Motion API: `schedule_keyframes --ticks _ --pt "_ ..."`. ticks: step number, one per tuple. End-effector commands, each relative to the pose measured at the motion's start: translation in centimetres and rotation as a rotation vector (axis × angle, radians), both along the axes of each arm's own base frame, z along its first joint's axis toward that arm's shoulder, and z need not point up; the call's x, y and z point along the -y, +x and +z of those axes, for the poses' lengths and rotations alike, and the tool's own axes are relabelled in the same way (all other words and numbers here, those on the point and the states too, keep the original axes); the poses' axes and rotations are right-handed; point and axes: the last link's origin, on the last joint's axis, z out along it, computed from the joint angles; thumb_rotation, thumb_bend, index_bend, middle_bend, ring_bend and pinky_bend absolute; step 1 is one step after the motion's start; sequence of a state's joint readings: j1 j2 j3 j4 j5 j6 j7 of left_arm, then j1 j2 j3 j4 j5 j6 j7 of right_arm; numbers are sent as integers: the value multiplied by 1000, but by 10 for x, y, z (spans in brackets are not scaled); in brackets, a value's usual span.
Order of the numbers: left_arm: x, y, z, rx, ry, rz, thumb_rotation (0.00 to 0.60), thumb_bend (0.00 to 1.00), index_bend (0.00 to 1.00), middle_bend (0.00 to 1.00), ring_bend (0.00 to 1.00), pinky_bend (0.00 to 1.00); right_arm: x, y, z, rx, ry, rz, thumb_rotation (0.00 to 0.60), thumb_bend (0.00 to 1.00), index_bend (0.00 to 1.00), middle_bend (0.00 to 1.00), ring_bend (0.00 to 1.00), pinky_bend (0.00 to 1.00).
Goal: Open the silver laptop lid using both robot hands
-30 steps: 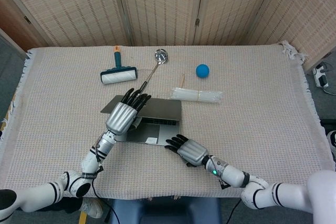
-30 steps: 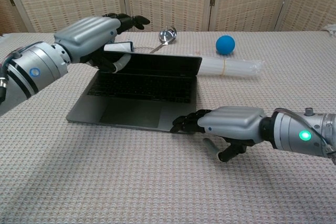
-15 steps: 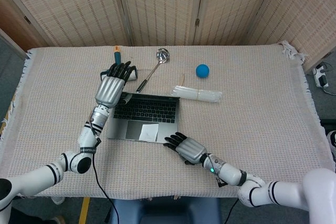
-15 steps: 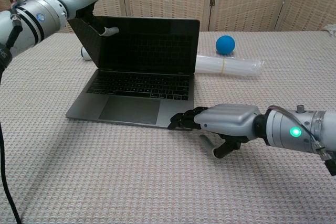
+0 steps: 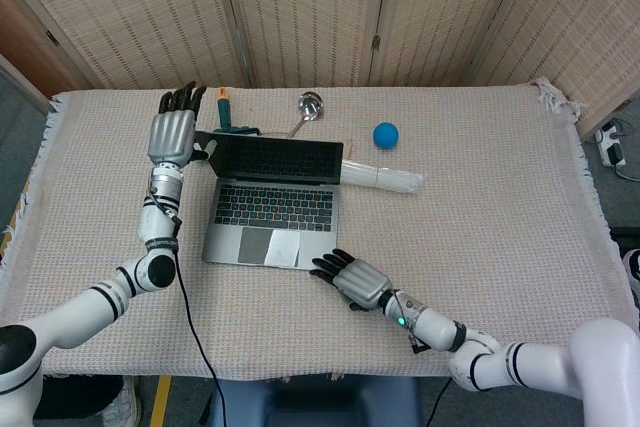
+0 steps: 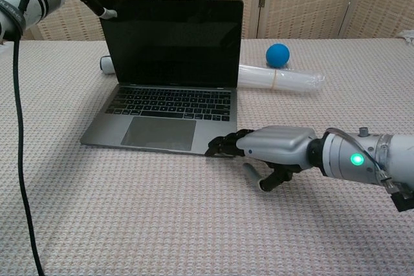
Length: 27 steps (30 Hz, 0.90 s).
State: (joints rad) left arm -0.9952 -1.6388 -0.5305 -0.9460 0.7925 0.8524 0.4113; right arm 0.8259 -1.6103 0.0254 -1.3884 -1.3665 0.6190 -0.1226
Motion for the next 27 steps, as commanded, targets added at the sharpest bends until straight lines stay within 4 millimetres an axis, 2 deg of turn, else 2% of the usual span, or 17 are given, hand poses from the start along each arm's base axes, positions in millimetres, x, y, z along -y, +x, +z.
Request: schedule_keyframes --ticks 1,7,13,18,22,27 --pt "-6 1 4 14 0 29 600 345 0 0 0 0 0 0 0 0 -1 1 600 899 0 23 42 0" --pt "1 -6 9 28 -17 15 600 343 0 0 0 0 0 1 4 27 -20 3 600 899 0 23 44 0" --pt "24 -26 24 100 -31 11 600 343 0 0 0 0 -3 9 25 129 -86 17 600 899 0 28 67 0" --pt "61 -54 38 94 -37 8 600 345 10 1 0 0 -3 4 64 180 -195 19 600 899 0 29 72 0" --pt "102 -81 48 74 -32 10 600 349 30 25 0 0 -6 -20 106 168 -329 -33 600 891 0 36 67 0" --pt "160 -122 61 53 -7 43 600 350 67 48 0 0 -20 -60 158 123 -495 -127 600 720 0 46 87 0"
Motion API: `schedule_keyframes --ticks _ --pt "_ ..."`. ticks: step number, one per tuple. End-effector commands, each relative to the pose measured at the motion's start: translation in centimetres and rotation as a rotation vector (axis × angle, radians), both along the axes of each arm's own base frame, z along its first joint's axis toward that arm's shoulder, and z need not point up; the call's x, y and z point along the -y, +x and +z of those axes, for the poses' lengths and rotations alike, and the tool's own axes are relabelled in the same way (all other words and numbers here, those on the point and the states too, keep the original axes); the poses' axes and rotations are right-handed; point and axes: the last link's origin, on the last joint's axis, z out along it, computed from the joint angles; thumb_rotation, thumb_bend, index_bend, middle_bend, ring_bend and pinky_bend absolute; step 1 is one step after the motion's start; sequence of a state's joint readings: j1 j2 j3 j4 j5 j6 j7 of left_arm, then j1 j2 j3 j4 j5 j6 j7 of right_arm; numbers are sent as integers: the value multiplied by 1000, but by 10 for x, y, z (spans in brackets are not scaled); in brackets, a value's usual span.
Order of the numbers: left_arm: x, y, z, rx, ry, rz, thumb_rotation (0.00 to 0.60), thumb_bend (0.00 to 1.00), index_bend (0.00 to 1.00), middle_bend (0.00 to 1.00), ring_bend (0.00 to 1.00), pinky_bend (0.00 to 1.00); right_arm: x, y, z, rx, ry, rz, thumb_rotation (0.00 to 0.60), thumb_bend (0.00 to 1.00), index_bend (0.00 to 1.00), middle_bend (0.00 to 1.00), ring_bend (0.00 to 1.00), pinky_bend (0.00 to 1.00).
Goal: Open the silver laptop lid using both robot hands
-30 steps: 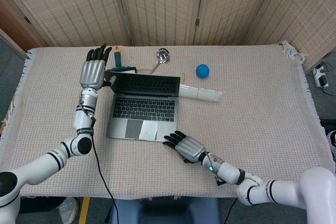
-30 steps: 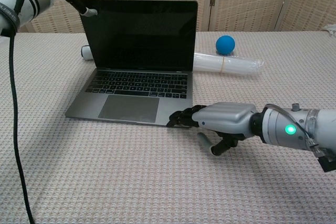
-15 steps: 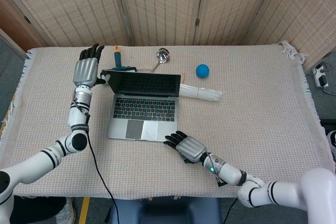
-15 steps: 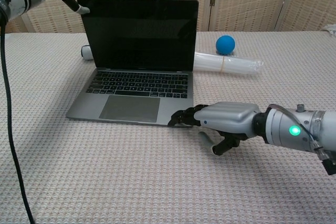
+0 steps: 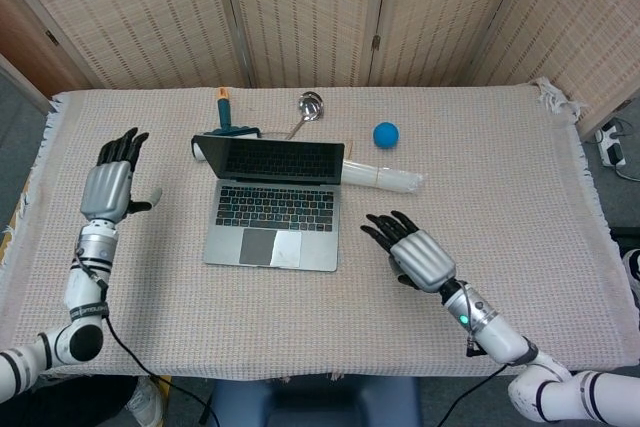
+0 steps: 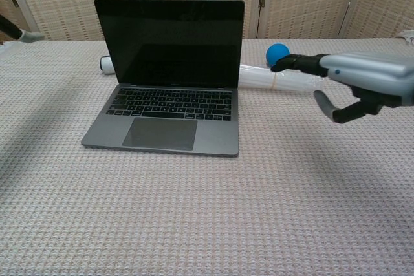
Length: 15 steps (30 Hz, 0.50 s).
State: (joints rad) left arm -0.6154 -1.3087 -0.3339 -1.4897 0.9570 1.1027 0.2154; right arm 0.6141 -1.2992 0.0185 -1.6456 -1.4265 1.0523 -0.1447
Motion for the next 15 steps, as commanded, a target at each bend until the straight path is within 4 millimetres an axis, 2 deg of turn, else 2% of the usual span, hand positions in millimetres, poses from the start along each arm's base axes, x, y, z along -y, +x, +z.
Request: schedule_keyframes --ticks 1,5,9,10,15 --pt "56 -37 15 -23 25 28 600 350 71 49 0 0 -18 -32 40 -20 -122 -102 600 710 0 47 88 0" --pt "97 -62 20 -41 60 49 600 350 92 58 0 0 -36 -55 66 -44 -209 -157 600 705 0 47 93 0" --pt "129 -76 24 -48 65 56 600 350 98 61 0 0 -52 -72 82 -45 -276 -201 600 706 0 47 94 0" --pt "146 -82 30 -59 78 59 600 350 99 61 0 0 -63 -81 91 -32 -317 -228 600 706 0 47 93 0" --pt "183 -91 36 -108 109 61 600 350 99 63 0 0 -94 -101 110 14 -410 -277 600 705 0 47 91 0"
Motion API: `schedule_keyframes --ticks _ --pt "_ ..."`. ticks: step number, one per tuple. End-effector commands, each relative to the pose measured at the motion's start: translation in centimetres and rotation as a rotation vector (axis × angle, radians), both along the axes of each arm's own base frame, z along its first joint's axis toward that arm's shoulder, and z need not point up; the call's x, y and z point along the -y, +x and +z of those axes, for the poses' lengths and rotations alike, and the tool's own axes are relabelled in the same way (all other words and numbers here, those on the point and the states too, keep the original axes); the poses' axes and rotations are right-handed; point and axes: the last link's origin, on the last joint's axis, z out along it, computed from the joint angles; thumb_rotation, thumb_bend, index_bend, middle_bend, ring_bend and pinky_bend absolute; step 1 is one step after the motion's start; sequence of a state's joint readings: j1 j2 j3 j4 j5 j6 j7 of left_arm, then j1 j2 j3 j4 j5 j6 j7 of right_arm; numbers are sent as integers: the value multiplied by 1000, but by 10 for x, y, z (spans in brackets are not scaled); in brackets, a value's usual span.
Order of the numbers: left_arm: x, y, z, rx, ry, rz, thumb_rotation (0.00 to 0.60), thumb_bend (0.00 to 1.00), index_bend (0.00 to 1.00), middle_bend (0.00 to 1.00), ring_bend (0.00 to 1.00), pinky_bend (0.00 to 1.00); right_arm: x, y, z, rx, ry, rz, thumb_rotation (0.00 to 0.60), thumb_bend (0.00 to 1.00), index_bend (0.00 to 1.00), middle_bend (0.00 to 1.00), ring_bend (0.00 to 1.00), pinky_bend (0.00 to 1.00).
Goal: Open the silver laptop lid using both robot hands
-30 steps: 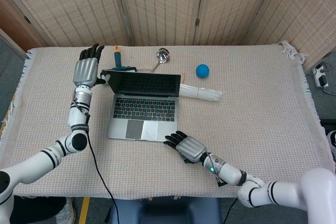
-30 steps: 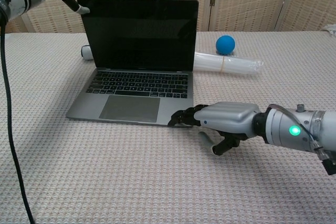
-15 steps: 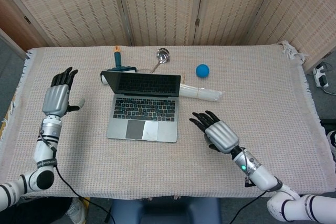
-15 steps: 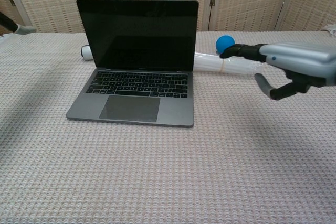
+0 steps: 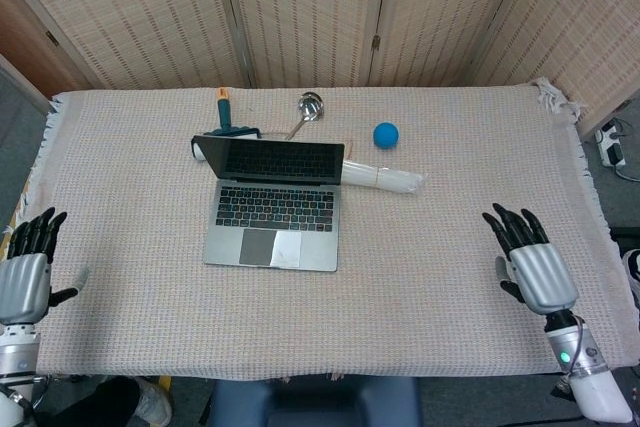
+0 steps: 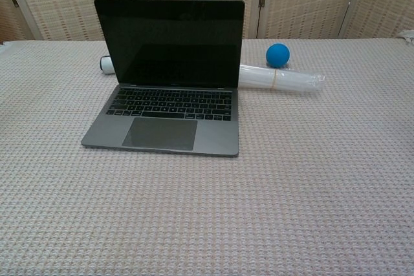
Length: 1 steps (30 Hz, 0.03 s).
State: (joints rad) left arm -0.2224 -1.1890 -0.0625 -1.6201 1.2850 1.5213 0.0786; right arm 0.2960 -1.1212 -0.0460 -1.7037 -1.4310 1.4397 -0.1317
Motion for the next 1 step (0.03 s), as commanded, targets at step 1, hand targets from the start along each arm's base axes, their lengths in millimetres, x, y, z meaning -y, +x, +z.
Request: schedule_keyframes --ticks 1 --pt "31 -6 3 -35 8 10 600 350 99 64 0 0 -30 -20 16 27 -75 -42 600 705 0 47 90 0"
